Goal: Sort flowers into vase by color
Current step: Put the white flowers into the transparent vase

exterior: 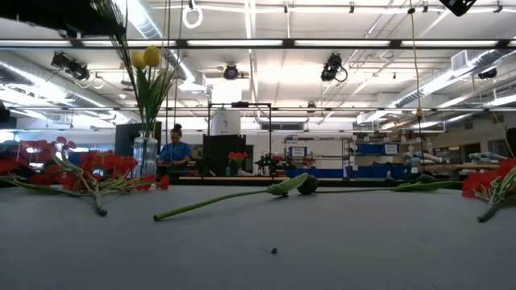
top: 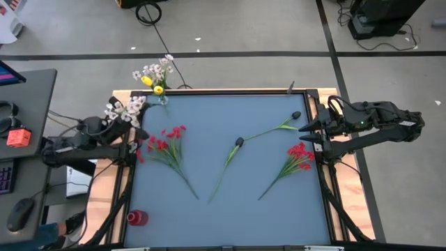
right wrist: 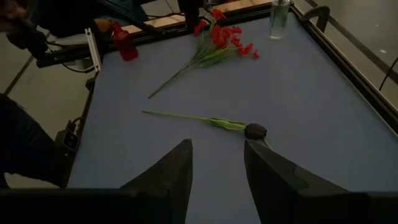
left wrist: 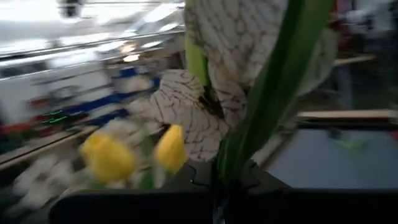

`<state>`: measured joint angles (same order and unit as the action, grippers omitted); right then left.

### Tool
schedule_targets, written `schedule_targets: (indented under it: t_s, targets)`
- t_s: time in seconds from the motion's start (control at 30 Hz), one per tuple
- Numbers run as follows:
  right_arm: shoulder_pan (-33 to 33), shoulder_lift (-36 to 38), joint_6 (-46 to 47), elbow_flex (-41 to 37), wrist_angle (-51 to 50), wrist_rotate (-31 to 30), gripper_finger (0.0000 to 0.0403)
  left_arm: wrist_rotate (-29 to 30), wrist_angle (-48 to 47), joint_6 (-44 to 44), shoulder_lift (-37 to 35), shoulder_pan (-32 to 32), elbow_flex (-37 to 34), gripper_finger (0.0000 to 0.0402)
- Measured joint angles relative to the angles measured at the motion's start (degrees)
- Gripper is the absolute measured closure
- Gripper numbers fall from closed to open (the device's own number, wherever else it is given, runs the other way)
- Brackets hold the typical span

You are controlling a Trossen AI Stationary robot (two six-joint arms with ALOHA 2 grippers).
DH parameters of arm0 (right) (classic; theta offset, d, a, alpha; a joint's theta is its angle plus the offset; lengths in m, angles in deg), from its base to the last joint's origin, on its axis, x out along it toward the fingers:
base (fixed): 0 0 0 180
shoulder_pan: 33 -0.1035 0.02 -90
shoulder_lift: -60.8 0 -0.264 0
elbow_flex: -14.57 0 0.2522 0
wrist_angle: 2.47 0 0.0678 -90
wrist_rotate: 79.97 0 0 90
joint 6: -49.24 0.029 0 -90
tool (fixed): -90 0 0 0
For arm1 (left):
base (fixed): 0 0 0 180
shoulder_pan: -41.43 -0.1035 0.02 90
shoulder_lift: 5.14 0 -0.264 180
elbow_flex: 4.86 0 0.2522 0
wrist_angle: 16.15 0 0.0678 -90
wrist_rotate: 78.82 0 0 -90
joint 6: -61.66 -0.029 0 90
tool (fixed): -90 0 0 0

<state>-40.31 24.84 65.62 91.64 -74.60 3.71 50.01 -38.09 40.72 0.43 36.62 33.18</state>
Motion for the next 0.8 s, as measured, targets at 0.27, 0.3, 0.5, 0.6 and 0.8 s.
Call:
schedule_targets:
  t_s: [0.27,0.3,0.5,0.6,0.8]
  targets:
    - [0.0,0.0,0.0,0.02,0.0,0.0,0.025,4.87,13.75,-3.93,-1.17,-3.77,-7.62,0.0393]
    - [0.0,0.0,0.0,0.02,0.0,0.01,0.025,4.85,14.83,-3.91,-1.16,-4.48,-8.08,0.0393]
    - [0.0,0.0,0.0,0.02,0.0,0.01,0.025,3.28,15.65,-1.43,-1.08,-7.17,-9.19,0.0393]
    - [0.0,0.0,0.0,0.02,0.0,0.01,0.025,2.84,15.67,-0.11,-1.12,-7.95,-9.75,0.0393]
    - [0.0,-0.02,0.0,0.02,0.0,0.01,0.025,2.33,15.21,2.6,-1.08,-9.77,-9.86,0.0393]
